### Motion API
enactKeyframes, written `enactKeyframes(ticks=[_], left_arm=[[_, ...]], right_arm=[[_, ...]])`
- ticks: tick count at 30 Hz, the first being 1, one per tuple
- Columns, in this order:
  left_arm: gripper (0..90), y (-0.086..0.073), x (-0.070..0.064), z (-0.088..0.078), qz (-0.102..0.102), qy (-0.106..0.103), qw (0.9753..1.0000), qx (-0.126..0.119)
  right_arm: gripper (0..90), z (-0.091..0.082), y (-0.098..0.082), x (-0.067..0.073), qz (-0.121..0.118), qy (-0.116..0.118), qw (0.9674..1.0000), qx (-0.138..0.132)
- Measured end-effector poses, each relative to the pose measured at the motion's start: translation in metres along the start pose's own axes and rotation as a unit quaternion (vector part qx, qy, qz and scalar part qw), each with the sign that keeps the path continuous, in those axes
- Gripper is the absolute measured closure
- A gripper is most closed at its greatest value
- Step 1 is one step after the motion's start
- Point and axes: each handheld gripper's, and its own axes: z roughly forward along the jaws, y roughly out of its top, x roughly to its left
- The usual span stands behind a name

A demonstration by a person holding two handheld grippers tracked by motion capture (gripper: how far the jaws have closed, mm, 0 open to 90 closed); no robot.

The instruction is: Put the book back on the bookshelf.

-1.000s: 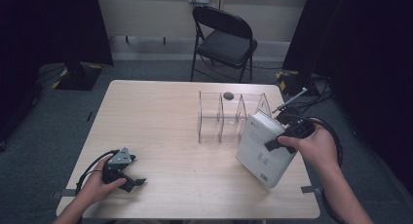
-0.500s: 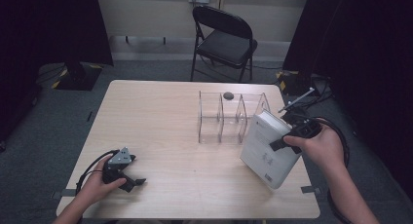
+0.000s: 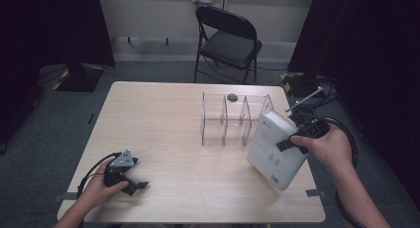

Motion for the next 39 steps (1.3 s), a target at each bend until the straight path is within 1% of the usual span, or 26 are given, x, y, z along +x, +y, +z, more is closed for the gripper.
enactKeyframes(ticks=[2, 7, 8, 13, 14, 15, 16, 18, 19, 22, 23, 24, 26, 27, 29, 33, 38, 39], left_arm=[[0.0, 0.0, 0.0, 0.0, 0.0, 0.0, 1.0, 0.0], [0.0, 0.0, 0.0, 0.0, 0.0, -0.001, 1.0, 0.0], [0.0, 0.0, 0.0, 0.0, 0.001, -0.002, 1.0, 0.0], [0.0, 0.002, 0.001, 0.002, 0.001, -0.002, 1.0, 0.0], [0.0, 0.002, 0.001, 0.002, 0.002, -0.002, 1.0, 0.001], [0.0, 0.002, 0.001, 0.002, 0.002, -0.003, 1.0, 0.001], [0.0, 0.002, 0.001, 0.002, 0.002, -0.002, 1.0, 0.001], [0.0, 0.003, 0.001, 0.003, 0.001, -0.003, 1.0, 0.0], [0.0, 0.003, 0.001, 0.003, 0.001, -0.003, 1.0, 0.002], [0.0, 0.003, 0.001, 0.003, 0.001, -0.003, 1.0, 0.001], [0.0, 0.003, 0.001, 0.003, 0.001, -0.003, 1.0, 0.002], [0.0, 0.003, 0.001, 0.003, 0.002, -0.003, 1.0, 0.001], [0.0, 0.003, 0.001, 0.003, 0.001, -0.003, 1.0, 0.001], [0.0, 0.003, 0.001, 0.003, 0.001, -0.003, 1.0, 0.001], [0.0, 0.004, 0.001, 0.003, 0.001, -0.003, 1.0, 0.001], [0.0, 0.004, 0.001, 0.004, 0.002, -0.003, 1.0, 0.0], [0.0, 0.004, 0.001, 0.004, 0.003, -0.004, 1.0, 0.0], [0.0, 0.004, 0.001, 0.004, 0.004, -0.004, 1.0, 0.001]], right_arm=[[52.3, -0.001, 0.0, -0.001, 0.002, -0.003, 1.0, 0.002], [52.3, -0.002, -0.001, -0.004, 0.014, -0.003, 0.9999, 0.003], [52.3, -0.002, -0.001, -0.004, 0.014, -0.004, 0.9999, 0.004], [52.3, -0.004, -0.003, -0.008, 0.031, -0.01, 0.9995, 0.002], [52.3, -0.004, -0.003, -0.009, 0.032, -0.009, 0.9995, 0.002], [52.3, -0.004, -0.003, -0.01, 0.036, -0.012, 0.9993, 0.003], [52.3, -0.004, -0.003, -0.011, 0.035, -0.013, 0.9993, 0.003], [52.3, -0.003, -0.003, -0.013, 0.046, -0.016, 0.9988, 0.005], [52.3, -0.002, -0.002, -0.014, 0.048, -0.015, 0.9987, 0.006], [52.3, -0.001, -0.001, -0.015, 0.055, -0.023, 0.9982, 0.006], [52.3, -0.001, -0.001, -0.016, 0.065, -0.023, 0.9976, 0.008], [52.4, -0.001, 0.0, -0.016, 0.069, -0.024, 0.9973, 0.009], [52.3, -0.001, 0.002, -0.015, 0.075, -0.03, 0.9967, 0.01], [52.3, -0.001, 0.003, -0.016, 0.071, -0.032, 0.9969, 0.009], [52.4, -0.001, 0.006, -0.015, 0.081, -0.037, 0.9959, 0.012], [52.3, -0.001, 0.011, -0.015, 0.091, -0.04, 0.995, 0.011], [52.3, 0.002, 0.019, -0.016, 0.095, -0.045, 0.9944, 0.014], [52.3, 0.003, 0.02, -0.017, 0.092, -0.047, 0.9945, 0.015]])
